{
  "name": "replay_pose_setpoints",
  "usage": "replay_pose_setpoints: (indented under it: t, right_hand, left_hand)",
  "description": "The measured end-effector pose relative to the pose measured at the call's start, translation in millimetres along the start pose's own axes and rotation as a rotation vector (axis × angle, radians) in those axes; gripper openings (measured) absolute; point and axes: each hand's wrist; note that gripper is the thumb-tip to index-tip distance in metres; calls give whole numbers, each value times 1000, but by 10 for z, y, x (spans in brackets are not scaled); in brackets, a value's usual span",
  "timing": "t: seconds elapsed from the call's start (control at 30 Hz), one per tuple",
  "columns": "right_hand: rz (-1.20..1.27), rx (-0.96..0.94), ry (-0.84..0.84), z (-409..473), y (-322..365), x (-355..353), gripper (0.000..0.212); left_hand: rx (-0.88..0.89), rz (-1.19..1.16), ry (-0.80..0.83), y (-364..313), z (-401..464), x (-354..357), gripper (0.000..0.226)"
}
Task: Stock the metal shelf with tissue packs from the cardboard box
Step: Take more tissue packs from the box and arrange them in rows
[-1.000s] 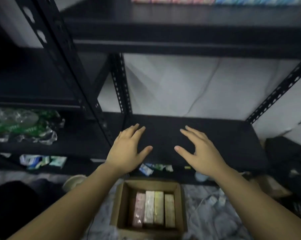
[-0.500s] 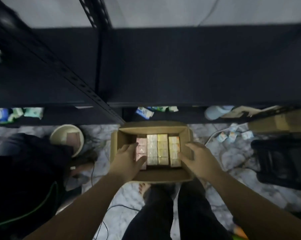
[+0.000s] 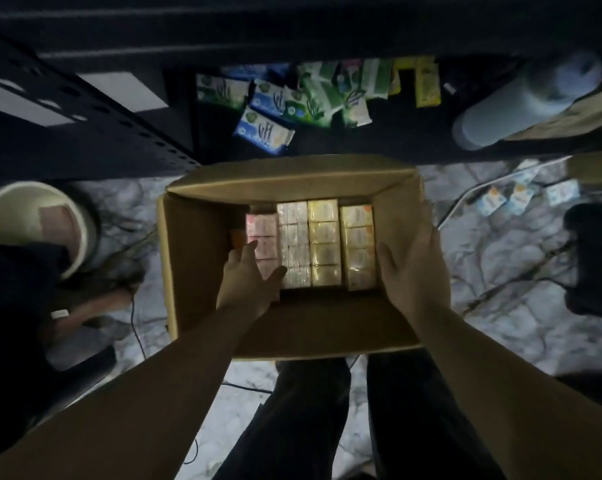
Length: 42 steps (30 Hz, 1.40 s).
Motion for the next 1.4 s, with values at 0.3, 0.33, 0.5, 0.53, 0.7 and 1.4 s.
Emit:
replay_pose_setpoints:
  t: [0.3,0.33,0.5,0.53,0.7,1.4]
  right_hand:
    - [-33,14,-118,41,-2,162,102]
    - [-34,16,-122,46,-12,180,103]
    - [-63,5,-114,53,-18,207,104]
    - [-61,2,-108,50,-21,198,103]
    - [-16,-24,-76,48,-1,141,103]
    - [76,337,359,880,57,1757,77]
  left_hand:
    - [-235,-282,-32,75,1058,420,112]
    - [-251,-299,-36,90,1113,467,108]
    - [-244,-312,-95,137,1004,500,72]
    - [-239,-328,-103,126,933,449,74]
    - [-175,-415,-136,8,385,151,84]
    - [-100,-727,-210,297,296,346,94]
Point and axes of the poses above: each hand's wrist, its own z-axis towards the middle knuckle, its own x-axis out of the palm, y = z × x, and after that the axes turned 9 degrees about y, right-handed
